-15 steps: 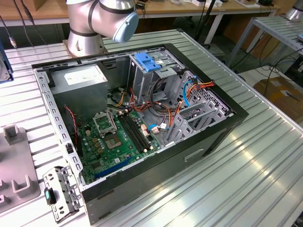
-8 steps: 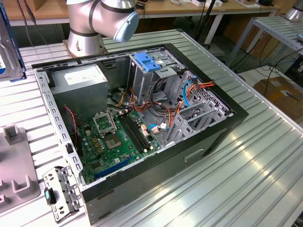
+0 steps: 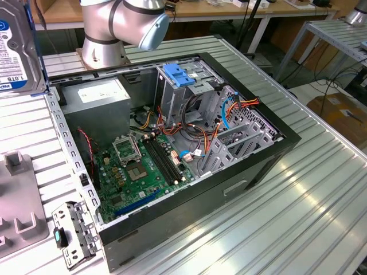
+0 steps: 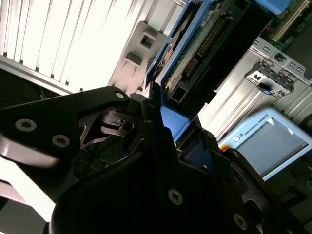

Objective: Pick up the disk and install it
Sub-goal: 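Pick up the disk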

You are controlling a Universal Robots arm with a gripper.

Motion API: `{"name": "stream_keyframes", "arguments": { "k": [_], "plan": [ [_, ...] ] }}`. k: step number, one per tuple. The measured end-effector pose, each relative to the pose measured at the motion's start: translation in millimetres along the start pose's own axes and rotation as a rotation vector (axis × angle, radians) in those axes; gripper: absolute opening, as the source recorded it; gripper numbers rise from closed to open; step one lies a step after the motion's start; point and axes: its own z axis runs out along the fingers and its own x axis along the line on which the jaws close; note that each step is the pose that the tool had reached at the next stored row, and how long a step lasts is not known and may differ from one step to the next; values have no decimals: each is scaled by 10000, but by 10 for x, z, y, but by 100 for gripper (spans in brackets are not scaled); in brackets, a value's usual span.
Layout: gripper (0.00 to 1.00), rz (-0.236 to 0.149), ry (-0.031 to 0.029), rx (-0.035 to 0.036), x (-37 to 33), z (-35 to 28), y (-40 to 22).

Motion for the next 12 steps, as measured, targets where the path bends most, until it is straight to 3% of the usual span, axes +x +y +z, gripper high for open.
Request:
{"name": "stream_keyframes", "arguments": {
  "k": [5, 12],
  "plan": [
    [36, 4, 0, -23, 5, -1, -142],
    [36, 6, 2, -45, 9, -2, -284]
  ]
}}
